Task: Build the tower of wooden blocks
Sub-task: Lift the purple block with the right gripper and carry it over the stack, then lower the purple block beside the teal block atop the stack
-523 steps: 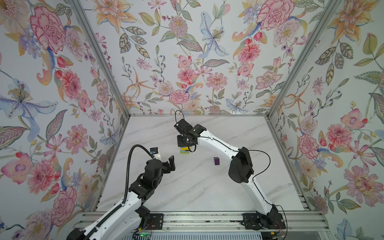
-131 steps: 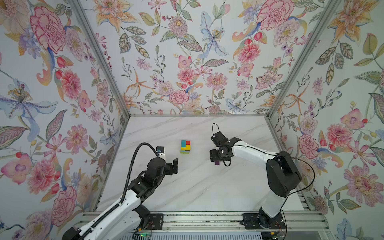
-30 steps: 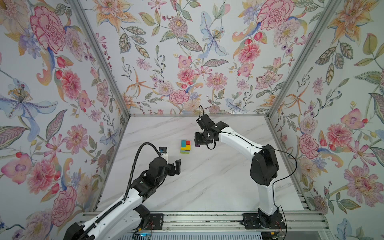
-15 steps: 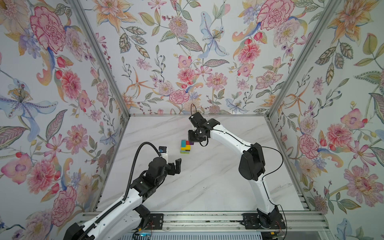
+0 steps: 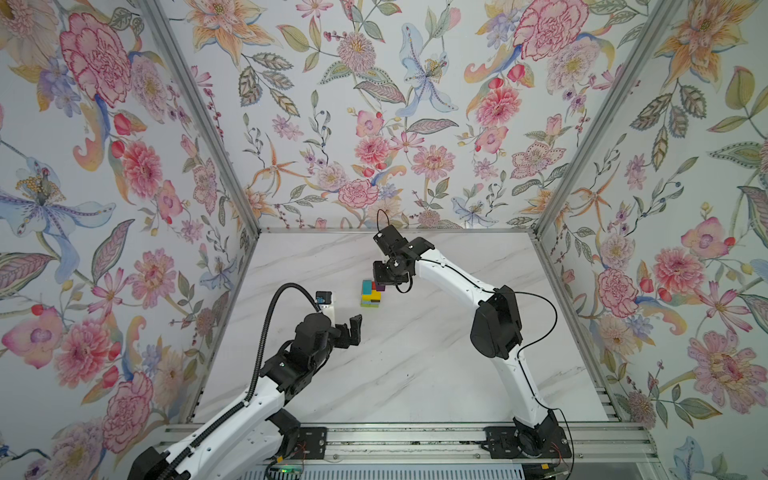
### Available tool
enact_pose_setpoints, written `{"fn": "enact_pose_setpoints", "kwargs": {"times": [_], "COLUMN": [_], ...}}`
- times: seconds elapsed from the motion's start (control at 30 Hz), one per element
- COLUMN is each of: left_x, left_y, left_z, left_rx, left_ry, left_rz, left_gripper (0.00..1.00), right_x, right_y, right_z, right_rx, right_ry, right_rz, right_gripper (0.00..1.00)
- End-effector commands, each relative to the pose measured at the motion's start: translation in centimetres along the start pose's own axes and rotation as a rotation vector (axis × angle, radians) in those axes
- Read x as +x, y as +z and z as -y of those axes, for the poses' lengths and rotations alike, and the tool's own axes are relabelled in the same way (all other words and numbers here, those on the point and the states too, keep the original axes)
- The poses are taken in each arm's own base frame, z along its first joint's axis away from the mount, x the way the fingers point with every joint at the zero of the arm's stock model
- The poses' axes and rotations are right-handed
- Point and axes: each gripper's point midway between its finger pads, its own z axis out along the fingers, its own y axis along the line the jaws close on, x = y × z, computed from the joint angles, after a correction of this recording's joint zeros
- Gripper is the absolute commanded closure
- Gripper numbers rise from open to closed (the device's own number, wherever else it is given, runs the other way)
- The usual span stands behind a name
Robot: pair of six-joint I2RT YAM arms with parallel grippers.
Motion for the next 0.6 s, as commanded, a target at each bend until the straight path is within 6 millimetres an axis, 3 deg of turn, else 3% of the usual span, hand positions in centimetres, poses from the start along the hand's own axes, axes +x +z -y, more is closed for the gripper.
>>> {"fn": "enact_pose_setpoints", "kwargs": {"times": [0.0, 0.57], "left_x": [-0.51, -0.46], "left_y": [0.10, 0.27], "left_z": [-0.06, -0.28], "left_rx": [0.002, 0.007], "left_ry": [0.007, -0.002], "left_rz": [0.014, 0.011], "left_gripper": [0.01, 0.01], "right_x": [0.61, 1.03], "right_y": [1.02, 1.88], "right_z": [-0.06, -0.11], "right_rx": [0.006, 0.003], "right_ry": [0.015, 0.019], "right_rz": [-0.032, -0.050], "right_gripper": [0.76, 0.76]}}
